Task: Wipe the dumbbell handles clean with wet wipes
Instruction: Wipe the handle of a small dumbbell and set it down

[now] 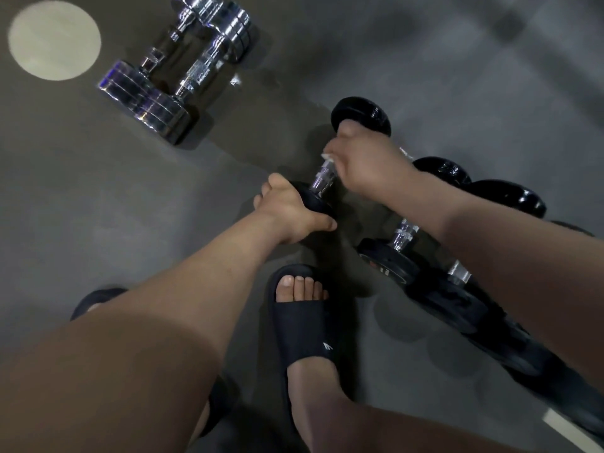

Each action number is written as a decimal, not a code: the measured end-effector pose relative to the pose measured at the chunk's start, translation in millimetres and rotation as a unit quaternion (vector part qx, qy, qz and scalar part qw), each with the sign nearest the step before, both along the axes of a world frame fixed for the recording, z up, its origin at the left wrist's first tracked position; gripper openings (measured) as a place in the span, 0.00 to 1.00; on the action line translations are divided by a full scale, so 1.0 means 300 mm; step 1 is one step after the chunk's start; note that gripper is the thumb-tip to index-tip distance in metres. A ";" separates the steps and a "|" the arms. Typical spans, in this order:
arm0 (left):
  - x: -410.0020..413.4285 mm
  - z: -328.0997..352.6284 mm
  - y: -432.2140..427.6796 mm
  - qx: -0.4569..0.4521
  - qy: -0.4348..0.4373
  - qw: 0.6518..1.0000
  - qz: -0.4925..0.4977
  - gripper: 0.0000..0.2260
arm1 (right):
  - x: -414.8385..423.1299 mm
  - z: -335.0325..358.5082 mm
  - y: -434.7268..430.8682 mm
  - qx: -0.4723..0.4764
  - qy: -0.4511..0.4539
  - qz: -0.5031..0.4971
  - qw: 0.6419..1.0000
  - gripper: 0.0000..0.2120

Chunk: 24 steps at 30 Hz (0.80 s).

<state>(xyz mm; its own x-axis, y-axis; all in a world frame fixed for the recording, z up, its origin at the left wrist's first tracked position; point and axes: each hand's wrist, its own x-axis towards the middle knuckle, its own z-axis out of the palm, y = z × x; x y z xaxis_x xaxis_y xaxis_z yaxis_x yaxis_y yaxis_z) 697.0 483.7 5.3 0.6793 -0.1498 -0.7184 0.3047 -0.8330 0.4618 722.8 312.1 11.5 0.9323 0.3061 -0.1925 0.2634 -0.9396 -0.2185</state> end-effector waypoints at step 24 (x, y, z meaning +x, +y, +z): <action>0.034 -0.028 0.031 -0.018 0.014 1.000 0.001 0.48 | -0.087 -0.012 -0.014 0.113 -0.030 0.124 0.985 0.13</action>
<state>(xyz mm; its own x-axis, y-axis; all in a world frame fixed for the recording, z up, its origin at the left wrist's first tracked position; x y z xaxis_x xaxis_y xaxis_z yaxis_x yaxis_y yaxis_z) 707.0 493.1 -3.1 0.6590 -0.1738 -0.7318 0.3204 -0.8154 0.4821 696.7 307.9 8.0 0.8306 0.5553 -0.0404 0.4980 -0.7734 -0.3923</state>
